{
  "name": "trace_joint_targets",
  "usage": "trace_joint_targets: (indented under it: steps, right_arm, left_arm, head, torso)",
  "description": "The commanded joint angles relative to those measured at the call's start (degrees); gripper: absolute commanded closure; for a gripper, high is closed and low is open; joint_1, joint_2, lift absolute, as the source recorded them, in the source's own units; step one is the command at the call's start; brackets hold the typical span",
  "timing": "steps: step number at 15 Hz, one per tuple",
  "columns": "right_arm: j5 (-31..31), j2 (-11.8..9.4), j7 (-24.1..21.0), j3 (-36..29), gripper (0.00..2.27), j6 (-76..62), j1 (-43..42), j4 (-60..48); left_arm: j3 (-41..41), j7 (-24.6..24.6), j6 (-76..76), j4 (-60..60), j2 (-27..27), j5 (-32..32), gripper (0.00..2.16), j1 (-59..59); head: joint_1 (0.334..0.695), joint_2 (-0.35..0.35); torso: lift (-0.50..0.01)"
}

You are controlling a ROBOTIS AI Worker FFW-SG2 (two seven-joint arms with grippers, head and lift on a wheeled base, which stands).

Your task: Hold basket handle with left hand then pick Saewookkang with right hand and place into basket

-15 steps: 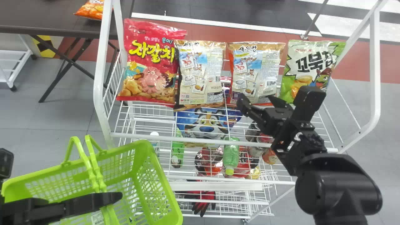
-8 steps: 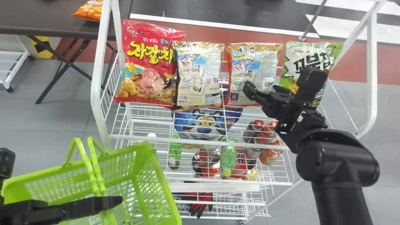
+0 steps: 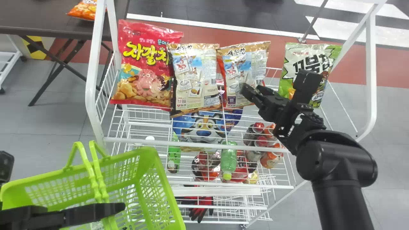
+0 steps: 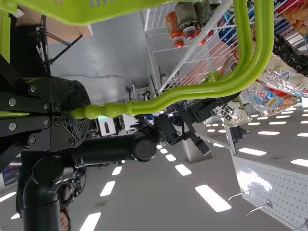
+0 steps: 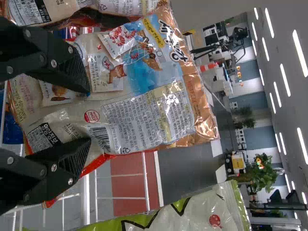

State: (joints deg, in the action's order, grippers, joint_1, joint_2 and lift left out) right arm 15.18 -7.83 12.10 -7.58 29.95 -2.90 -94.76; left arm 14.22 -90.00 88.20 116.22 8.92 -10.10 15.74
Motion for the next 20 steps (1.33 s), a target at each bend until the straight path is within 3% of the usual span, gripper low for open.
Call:
trace_joint_targets:
  steps: [1,7,13,20]
  right_arm:
    - [-0.2,0.0,-0.9,-0.2,2.22,1.5,0.9,-0.9]
    - [-0.4,0.0,-3.0,-1.7,2.25,0.9,4.0,-6.3]
    - [2.0,0.4,-5.4,-4.5,2.24,1.8,13.7,-21.9]
    - [6.6,0.9,-4.9,-4.1,2.25,26.4,20.8,-39.3]
  left_arm:
    - [0.2,-0.6,1.8,0.5,0.0,0.0,2.15,0.2]
    - [0.3,-0.6,1.8,0.8,0.0,0.0,2.15,0.3]
    - [0.6,-0.6,1.8,0.5,0.0,0.0,2.15,0.1]
    - [2.0,-0.6,1.8,-0.2,0.0,0.0,2.15,0.3]
  head:
    - [0.695,-0.197]
    - [0.695,-0.216]
    - [0.695,-0.252]
    - [0.695,-0.212]
  torso:
    - [-0.018]
    - [-0.018]
    - [-0.018]
    - [-0.018]
